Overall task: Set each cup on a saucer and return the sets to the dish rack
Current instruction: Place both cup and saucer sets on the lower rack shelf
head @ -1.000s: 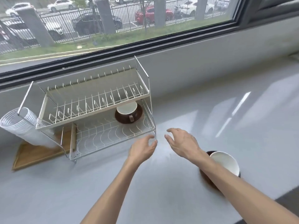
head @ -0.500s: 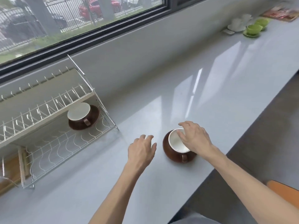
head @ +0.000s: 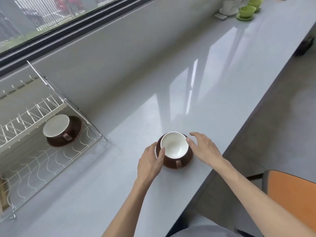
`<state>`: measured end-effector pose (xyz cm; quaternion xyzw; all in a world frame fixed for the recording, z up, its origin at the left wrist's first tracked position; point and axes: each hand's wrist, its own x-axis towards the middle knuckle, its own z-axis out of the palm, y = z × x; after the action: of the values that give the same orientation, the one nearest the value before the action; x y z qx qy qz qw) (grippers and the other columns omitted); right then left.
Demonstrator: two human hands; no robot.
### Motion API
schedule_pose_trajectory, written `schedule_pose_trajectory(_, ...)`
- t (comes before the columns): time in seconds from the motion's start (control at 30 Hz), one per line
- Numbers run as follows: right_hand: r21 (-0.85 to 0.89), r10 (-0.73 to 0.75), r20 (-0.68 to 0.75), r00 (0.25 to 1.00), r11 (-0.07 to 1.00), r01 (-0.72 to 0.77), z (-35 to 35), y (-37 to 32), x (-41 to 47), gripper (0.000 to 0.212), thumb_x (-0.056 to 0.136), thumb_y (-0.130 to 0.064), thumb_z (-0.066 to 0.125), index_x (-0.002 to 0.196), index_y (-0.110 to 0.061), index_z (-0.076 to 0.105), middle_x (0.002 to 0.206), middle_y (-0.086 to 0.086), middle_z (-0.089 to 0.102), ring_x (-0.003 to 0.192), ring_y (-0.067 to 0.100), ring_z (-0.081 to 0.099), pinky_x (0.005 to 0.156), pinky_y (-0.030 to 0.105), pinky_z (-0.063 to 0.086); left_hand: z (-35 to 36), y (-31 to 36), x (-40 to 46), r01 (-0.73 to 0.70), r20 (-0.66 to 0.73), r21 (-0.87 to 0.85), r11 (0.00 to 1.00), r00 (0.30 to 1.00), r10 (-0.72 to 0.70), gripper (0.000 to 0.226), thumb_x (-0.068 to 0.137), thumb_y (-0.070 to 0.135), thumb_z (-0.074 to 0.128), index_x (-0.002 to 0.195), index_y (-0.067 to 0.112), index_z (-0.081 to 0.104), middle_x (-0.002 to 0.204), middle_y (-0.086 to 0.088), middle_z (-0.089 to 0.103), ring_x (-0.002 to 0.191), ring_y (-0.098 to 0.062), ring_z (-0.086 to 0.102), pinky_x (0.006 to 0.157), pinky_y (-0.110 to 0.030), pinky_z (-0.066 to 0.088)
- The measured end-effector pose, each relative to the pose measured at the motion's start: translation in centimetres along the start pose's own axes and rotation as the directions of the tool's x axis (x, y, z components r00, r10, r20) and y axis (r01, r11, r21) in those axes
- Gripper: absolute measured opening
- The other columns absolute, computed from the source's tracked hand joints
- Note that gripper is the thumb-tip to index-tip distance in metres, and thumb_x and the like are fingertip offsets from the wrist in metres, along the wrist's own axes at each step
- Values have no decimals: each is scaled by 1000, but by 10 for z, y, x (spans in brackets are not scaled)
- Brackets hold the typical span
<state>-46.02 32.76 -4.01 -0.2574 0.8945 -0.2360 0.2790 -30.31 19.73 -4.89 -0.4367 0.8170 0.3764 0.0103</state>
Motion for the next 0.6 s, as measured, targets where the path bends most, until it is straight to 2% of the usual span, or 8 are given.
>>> schedule_pose_trajectory(0.1, 46, 0, 22, 1000, 999, -1, 4, 3, 2, 53, 102, -47, 39, 147, -20, 42, 153, 6, 42, 141, 26, 39, 112, 39, 32, 8, 2, 6, 21, 14, -92, 996, 1000, -19, 55, 101, 52, 43, 149, 26, 44, 153, 4, 46, 140, -17, 45, 113, -35, 34)
schedule_pose_trajectory(0.2, 108, 3, 50, 999, 994, -8, 7, 3, 6, 51, 103, -46, 38, 147, -20, 41, 152, 6, 43, 142, 24, 38, 112, 36, 30, 15, 1, 14, 74, 62, -211, 975, 996, -62, 54, 97, 56, 44, 144, 29, 47, 142, 4, 57, 129, -18, 54, 110, -43, 43)
schedule_pose_trajectory(0.3, 168, 8, 81, 997, 986, -22, 10, 3, 12, 49, 104, -43, 38, 146, -18, 43, 147, 7, 48, 138, 23, 41, 106, 32, 32, 18, 1, 17, 138, 101, -334, 932, 989, -110, 52, 96, 57, 46, 140, 31, 51, 134, 10, 60, 124, -18, 58, 108, -45, 46)
schedule_pose_trajectory(0.37, 201, 17, 100, 995, 979, -37, 13, 5, 16, 47, 104, -43, 38, 144, -19, 45, 141, 7, 53, 135, 23, 44, 103, 31, 35, 19, 1, 18, 161, 112, -384, 909, 985, -127, 47, 97, 54, 48, 137, 30, 54, 121, 15, 61, 120, -17, 59, 106, -45, 48)
schedule_pose_trajectory(0.47, 250, 21, 121, 992, 967, -51, 16, 7, 19, 44, 104, -42, 39, 141, -19, 49, 138, 5, 57, 132, 23, 48, 106, 34, 39, 20, -1, 19, 204, 133, -442, 874, 978, -161, 42, 97, 50, 51, 133, 30, 56, 110, 23, 58, 116, -16, 60, 102, -46, 52)
schedule_pose_trajectory(0.6, 253, 16, 108, 994, 967, -43, 18, 7, 22, 40, 105, -37, 39, 135, -18, 56, 126, 5, 64, 121, 24, 54, 96, 31, 41, 21, -5, 21, 214, 144, -470, 856, 976, -165, 37, 93, 50, 55, 125, 31, 61, 112, 12, 64, 107, -21, 66, 98, -49, 55)
